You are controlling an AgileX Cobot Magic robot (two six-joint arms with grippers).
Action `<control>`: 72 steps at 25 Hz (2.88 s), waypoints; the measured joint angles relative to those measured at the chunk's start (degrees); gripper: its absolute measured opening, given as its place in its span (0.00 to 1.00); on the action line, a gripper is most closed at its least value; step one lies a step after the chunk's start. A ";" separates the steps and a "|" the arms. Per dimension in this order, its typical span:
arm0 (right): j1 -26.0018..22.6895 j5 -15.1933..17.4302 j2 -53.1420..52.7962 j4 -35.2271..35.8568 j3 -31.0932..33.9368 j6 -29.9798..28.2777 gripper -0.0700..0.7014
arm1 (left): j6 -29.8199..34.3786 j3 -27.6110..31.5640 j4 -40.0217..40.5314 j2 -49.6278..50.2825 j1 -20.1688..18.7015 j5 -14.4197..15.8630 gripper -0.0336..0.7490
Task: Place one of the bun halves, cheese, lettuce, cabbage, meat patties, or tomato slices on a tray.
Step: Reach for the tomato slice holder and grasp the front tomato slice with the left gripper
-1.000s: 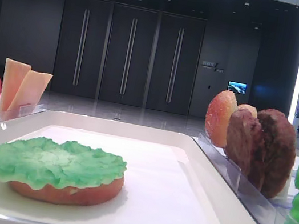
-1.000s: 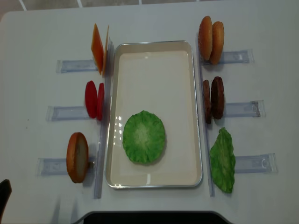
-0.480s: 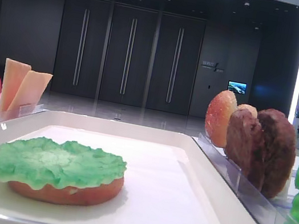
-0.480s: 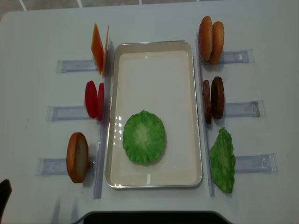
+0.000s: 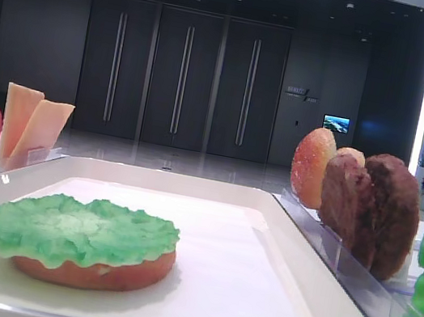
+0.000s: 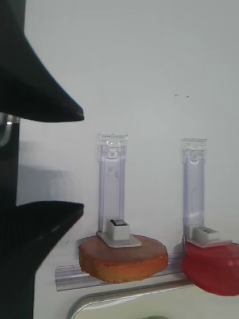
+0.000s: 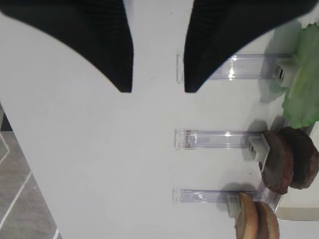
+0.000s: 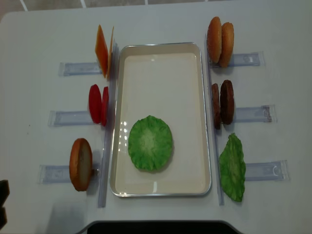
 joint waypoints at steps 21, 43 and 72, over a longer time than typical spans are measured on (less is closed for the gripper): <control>0.00 0.00 0.00 0.00 0.00 0.00 0.40 | -3.26 -30.98 -1.33 62.86 0.00 -10.48 0.54; 0.00 0.00 0.00 0.00 0.00 0.00 0.40 | -25.24 -31.74 4.83 71.08 -26.66 -13.84 0.60; 0.00 0.00 0.00 0.00 0.00 0.00 0.40 | -29.35 -31.91 9.82 83.52 -26.66 -19.22 0.55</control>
